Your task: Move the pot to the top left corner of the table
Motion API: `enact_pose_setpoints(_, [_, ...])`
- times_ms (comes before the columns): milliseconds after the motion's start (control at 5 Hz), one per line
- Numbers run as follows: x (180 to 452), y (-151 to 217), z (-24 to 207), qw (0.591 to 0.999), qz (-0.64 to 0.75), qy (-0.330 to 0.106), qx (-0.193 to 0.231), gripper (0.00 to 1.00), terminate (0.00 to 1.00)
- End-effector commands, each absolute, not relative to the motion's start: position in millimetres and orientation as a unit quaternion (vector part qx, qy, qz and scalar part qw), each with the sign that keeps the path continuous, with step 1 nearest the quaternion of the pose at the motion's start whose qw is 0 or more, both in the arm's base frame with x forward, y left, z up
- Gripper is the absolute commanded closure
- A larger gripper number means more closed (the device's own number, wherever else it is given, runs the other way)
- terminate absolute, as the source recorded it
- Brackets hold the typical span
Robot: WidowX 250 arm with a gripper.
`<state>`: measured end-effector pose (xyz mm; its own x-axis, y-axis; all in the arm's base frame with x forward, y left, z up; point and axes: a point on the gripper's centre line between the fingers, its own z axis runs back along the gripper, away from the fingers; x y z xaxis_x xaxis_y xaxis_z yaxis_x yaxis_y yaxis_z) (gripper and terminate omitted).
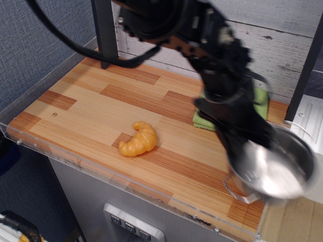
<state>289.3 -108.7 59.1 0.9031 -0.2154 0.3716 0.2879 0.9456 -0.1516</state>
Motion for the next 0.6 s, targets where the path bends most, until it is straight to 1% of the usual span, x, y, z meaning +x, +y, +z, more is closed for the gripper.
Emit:
enact_pose_setpoints(0, [293,-96,108,0.959,-0.114,-0.233,-0.117,1.0,0.0])
enact_pose_setpoints(200, [299,-74,127,0.955,-0.093,-0.258,-0.116,1.0,0.0])
enact_pose_setpoints(400, [310,-46,140,0.954,-0.064,-0.274,-0.107,1.0,0.0])
